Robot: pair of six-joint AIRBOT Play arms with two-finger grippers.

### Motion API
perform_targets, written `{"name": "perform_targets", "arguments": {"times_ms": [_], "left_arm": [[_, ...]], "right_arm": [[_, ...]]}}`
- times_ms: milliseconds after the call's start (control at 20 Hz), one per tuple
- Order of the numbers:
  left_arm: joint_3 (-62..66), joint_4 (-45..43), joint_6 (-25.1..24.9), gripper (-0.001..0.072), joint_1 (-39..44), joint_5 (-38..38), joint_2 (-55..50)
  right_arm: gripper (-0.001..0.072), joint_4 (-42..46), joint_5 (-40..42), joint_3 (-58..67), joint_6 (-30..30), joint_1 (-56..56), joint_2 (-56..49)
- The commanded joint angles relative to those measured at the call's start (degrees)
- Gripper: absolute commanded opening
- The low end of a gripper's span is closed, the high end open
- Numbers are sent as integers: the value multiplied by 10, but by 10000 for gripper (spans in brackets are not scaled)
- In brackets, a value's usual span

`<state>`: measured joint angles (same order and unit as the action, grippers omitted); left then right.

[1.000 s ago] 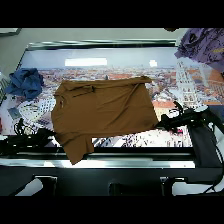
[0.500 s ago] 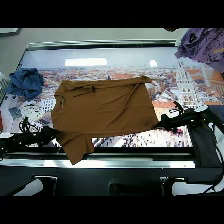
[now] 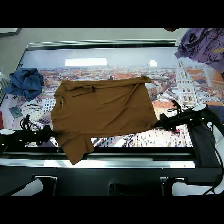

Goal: Fold the clothes and pants, and hang the long-sleeved shirts on hangers.

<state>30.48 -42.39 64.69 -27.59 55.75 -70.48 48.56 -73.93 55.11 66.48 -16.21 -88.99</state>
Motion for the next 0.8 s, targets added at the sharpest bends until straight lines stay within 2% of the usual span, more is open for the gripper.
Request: {"name": "perform_targets", "arguments": {"times_ms": [0, 100, 250, 400, 500, 600, 750], "left_arm": [[78, 14, 30, 14, 13, 14, 1], [175, 14, 61, 13, 28, 14, 0], [383, -7, 113, 13, 44, 18, 0], [631, -112, 196, 13, 47, 48, 1], [794, -195, 244, 13, 47, 107, 1], [925, -274, 274, 13, 47, 185, 14], [928, -344, 295, 13, 45, 184, 110]], "right_arm": [[28, 3, 44, 40, 15, 63, 28], [28, 57, 70, 134, 73, 113, 37], [28, 214, 64, 346, 138, 187, 37], [28, 339, 63, 571, 218, 227, 39], [28, 384, 57, 689, 251, 240, 59], [28, 396, 73, 697, 259, 244, 130], [29, 396, 69, 657, 249, 244, 251]]}}
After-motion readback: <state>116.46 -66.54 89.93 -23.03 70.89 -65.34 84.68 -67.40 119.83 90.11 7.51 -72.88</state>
